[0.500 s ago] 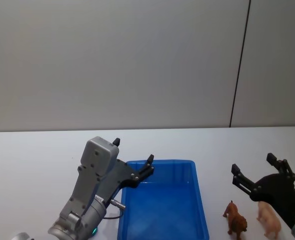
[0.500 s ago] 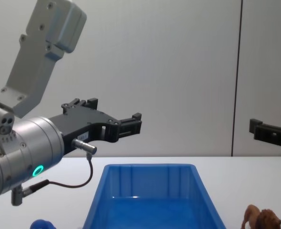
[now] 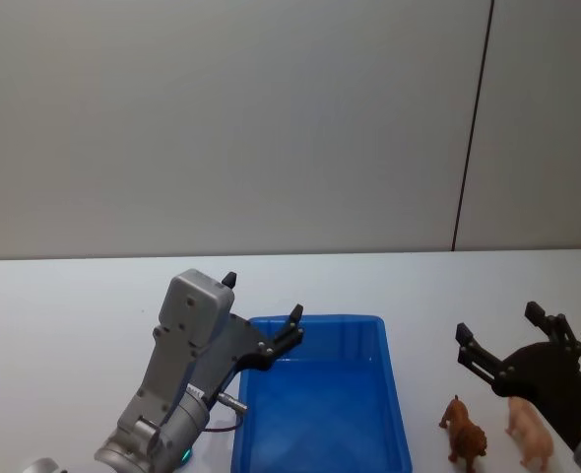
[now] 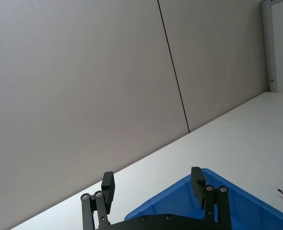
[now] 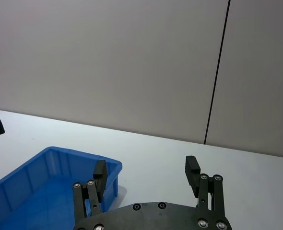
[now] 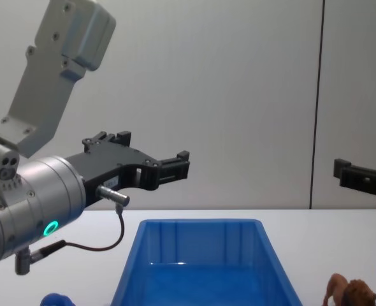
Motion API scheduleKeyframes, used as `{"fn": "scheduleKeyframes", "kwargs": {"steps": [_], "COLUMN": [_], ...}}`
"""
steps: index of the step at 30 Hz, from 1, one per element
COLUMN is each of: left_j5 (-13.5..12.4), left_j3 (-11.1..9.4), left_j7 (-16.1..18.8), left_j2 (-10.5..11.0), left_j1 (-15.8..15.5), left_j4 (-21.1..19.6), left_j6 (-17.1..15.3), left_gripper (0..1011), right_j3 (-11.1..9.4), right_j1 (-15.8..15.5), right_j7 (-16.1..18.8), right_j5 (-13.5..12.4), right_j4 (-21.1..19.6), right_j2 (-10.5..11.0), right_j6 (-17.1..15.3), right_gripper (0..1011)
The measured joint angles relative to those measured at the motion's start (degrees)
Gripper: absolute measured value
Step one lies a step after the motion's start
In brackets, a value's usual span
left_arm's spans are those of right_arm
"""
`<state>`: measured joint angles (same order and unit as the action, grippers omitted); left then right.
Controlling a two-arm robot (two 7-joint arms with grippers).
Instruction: Pick up the two dolls from the table and place them into the box.
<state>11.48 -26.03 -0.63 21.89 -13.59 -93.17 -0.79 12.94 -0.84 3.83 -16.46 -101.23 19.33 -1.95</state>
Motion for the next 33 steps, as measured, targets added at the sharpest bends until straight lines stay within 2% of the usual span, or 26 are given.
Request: {"fn": "scheduleKeyframes", "kwargs": {"steps": [9, 15, 21, 33], "left_j5": [0.00, 0.00, 0.00, 0.00], "left_j3": [0.00, 0.00, 0.00, 0.00], "left_j7": [0.00, 0.00, 0.00, 0.00], "left_j2": [0.00, 0.00, 0.00, 0.00], "left_j1": [0.00, 0.00, 0.00, 0.00], "left_j4": [0.00, 0.00, 0.00, 0.00], "left_j6": [0.00, 0.00, 0.00, 0.00], "left_gripper": [1002, 1001, 1001, 1001], "right_j3": [-0.14, -0.88, -2.25, -5.45], "right_j1": [0.00, -0.16, -0.98, -4.05], "right_j7": [0.10, 0.77, 1.96, 4.31], "right_j5": [-0.16, -1.15, -3.30, -7.09], "right_j4": [0.04, 0.13, 0.23, 1.52], "right_j2": [0.12, 0.88, 2.64, 7.23], "right_j6": [0.12, 0.56, 0.37, -2.07], "right_gripper": [1001, 1001, 1001, 1001]}}
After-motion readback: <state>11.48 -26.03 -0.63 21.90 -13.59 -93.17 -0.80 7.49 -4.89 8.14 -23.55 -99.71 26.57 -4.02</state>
